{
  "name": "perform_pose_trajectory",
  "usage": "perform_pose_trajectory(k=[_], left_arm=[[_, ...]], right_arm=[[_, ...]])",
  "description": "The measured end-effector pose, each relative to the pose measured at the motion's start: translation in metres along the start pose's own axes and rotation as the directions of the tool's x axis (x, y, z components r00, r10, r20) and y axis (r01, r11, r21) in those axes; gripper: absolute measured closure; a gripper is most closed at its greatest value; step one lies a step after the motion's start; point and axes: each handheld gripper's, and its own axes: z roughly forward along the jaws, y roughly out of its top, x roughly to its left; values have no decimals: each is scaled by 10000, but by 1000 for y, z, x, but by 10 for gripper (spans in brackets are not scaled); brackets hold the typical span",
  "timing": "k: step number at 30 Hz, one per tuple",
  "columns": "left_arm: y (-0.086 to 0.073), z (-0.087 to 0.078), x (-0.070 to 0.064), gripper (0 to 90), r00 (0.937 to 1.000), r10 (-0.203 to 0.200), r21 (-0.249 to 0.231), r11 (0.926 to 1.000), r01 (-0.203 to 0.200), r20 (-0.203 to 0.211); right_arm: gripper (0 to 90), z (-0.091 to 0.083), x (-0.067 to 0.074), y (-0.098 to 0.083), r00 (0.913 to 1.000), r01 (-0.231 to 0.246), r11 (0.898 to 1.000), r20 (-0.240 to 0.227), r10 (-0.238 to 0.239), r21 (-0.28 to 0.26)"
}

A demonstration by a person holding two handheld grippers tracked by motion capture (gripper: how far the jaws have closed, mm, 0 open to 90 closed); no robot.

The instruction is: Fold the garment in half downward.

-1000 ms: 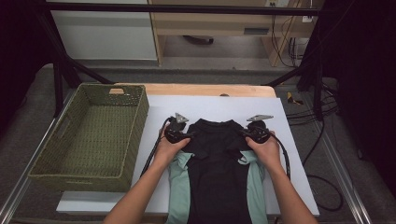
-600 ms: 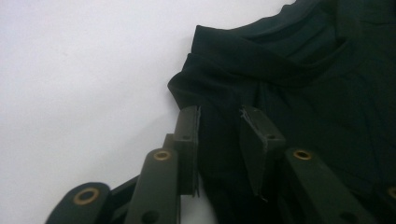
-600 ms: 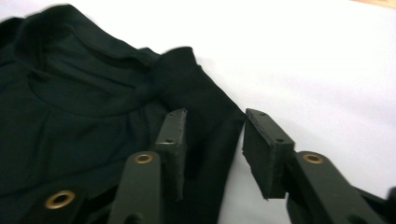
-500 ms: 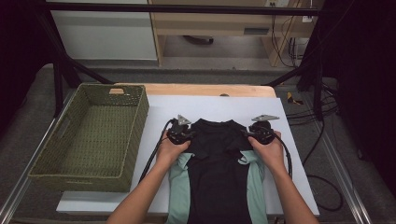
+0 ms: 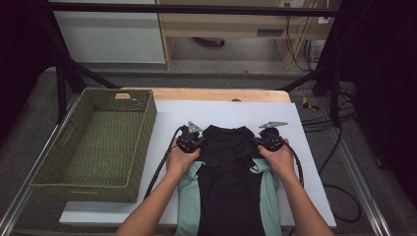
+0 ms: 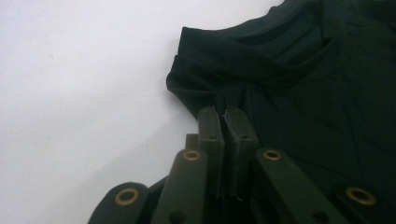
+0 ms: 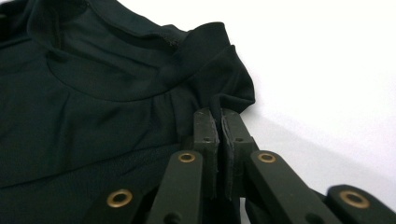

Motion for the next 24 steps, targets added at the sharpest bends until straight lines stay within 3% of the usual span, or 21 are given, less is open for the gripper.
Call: perform_pose_trajectory(k=[3,5,11,24], left_arm=[[3,-6,2,871,9998,43,-216,9998,-47,-198],[8,-13,2,873,9999,-27,-482,9988,19,-154],[29,-36,-1,875,9988,251,-806,9963,-284,-426],[87,-83,-1,877,9919,706,-1783,9800,-888,-1060]], right_arm=[[876,-4,2,2,9996,210,9998,178,-210,-34],[877,-10,3,5,9992,322,9991,256,-315,-268],[880,-36,8,24,9964,731,9932,489,-689,-905],[882,-85,14,77,9899,1202,9673,1011,-997,-2233]])
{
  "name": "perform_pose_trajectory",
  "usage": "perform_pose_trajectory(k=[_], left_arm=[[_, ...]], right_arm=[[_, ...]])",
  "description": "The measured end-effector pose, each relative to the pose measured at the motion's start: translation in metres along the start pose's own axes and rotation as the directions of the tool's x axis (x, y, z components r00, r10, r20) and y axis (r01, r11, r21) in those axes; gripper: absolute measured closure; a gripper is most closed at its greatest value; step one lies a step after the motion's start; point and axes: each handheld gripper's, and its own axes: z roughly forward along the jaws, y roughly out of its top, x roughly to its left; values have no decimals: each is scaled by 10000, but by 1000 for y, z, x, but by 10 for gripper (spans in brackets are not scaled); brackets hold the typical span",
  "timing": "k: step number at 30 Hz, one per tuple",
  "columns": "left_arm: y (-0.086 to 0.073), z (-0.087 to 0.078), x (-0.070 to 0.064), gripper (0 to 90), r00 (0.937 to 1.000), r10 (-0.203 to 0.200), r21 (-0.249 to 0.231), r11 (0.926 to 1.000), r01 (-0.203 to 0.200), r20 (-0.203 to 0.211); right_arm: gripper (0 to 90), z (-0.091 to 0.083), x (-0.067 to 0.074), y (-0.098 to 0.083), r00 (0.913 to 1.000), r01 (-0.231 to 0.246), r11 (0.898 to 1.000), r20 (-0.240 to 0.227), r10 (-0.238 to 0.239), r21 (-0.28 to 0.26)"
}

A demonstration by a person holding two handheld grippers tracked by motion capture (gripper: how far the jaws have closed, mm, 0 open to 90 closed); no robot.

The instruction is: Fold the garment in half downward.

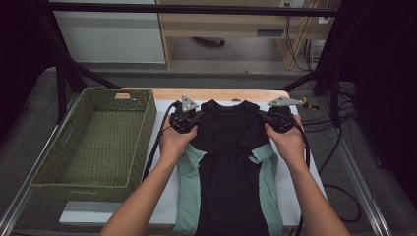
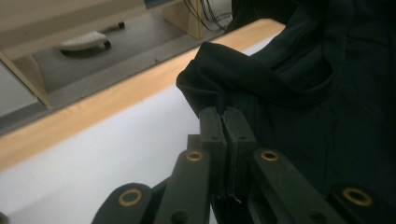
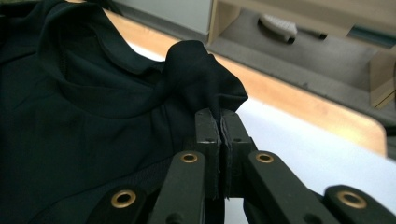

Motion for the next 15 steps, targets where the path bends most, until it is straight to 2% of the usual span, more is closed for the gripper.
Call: perform_pose_trajectory(k=[7,15], left_arm=[[32,-12,10,877,9991,204,-402,9990,-219,-362],[47,-16,15,877,9977,340,-577,9976,-374,-588]], right_arm=[[882,-10,-4,30,9995,74,9982,302,-56,-589],[882,-13,-5,50,9989,165,9958,452,-124,-899]])
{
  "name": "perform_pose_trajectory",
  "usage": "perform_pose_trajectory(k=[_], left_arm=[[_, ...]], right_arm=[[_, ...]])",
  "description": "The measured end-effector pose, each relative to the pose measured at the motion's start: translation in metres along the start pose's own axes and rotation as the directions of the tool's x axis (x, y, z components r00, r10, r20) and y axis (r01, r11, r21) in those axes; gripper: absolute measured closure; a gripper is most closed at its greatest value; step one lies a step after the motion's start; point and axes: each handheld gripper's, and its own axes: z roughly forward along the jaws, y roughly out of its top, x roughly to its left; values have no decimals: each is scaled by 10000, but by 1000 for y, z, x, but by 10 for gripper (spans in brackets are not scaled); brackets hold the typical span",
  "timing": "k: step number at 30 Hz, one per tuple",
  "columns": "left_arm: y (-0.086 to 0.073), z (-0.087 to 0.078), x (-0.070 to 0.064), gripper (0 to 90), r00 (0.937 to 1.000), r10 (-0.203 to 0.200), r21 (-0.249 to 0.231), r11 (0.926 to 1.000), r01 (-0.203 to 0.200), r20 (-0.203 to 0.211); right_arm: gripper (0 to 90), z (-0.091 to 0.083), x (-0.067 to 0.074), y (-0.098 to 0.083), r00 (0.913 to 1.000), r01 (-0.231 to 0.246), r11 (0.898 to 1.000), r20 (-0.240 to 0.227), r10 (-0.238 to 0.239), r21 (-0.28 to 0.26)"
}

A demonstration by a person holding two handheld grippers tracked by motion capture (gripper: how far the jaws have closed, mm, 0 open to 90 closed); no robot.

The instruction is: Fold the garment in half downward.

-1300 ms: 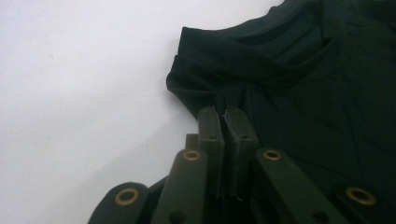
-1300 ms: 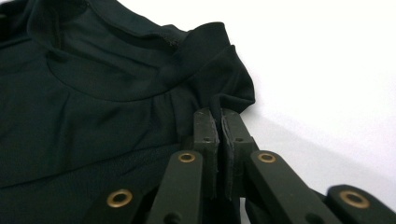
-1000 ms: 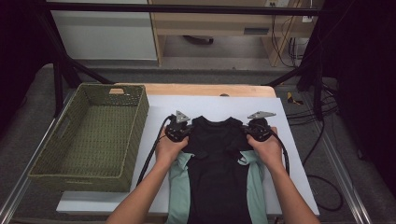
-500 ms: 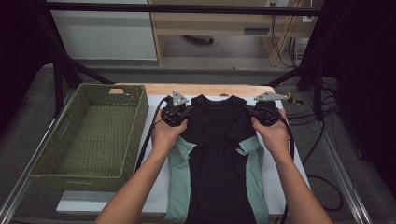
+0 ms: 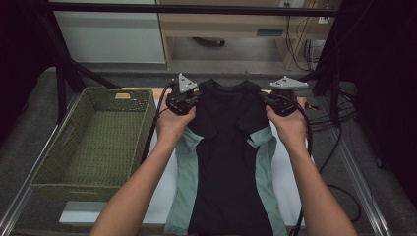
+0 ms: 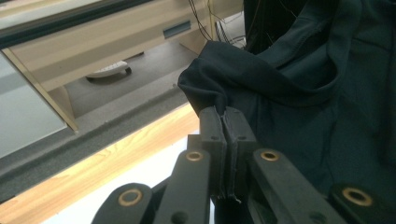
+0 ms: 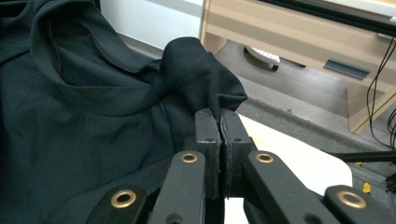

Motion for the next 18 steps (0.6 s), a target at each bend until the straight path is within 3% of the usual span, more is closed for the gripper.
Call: perform_pose_trajectory(k=[9,18], left_arm=[[5,0,4,877,9999,-74,-139,9999,73,-107],[23,-4,9,877,9999,0,-369,9993,-5,-126]], right_arm=[[882,-1,-1,9,9999,126,9998,49,-125,-160],[882,-3,-4,27,9999,107,9983,120,-100,-565]])
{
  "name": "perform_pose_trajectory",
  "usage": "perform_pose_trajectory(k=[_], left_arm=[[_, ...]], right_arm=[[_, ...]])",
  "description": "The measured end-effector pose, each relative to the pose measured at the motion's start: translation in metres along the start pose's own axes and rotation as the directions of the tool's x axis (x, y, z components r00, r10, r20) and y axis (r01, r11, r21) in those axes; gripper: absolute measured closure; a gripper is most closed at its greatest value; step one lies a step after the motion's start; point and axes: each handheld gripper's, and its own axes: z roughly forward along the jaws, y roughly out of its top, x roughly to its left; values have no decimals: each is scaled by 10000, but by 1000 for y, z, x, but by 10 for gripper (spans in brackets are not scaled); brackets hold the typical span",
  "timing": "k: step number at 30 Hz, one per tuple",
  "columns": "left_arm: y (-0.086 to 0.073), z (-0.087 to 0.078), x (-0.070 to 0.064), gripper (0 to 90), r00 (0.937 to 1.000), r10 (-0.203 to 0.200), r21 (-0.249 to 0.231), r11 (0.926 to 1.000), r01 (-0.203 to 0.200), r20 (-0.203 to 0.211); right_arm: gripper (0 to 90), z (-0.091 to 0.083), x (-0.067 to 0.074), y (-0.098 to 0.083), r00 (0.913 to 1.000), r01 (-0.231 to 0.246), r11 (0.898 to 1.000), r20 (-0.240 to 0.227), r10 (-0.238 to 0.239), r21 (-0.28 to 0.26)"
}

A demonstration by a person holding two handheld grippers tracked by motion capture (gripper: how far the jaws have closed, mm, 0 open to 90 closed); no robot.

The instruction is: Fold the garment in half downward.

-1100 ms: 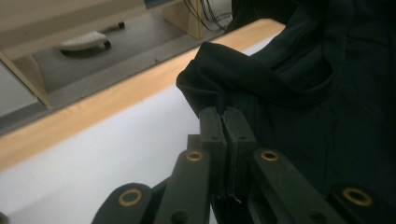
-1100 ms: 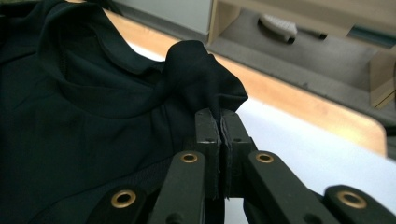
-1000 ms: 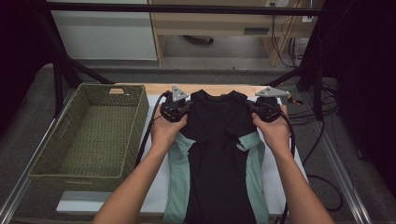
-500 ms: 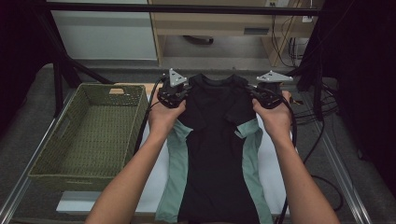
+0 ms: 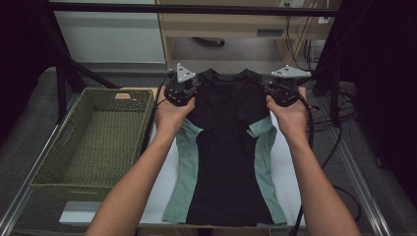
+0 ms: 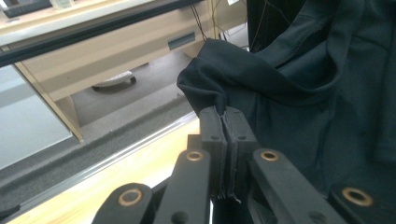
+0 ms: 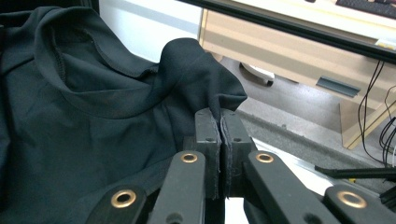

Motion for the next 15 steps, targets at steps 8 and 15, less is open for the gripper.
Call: perform_pose_trajectory(k=[8,15], left_arm=[[-3,-1,-2,877,10000,72,24,10000,-71,-66],[-7,1,2,877,9999,-99,13,9999,100,-103]], right_arm=[[882,2,3,-5,9999,115,9999,-30,-114,85],[881,4,4,-6,10000,72,10000,6,-72,50]])
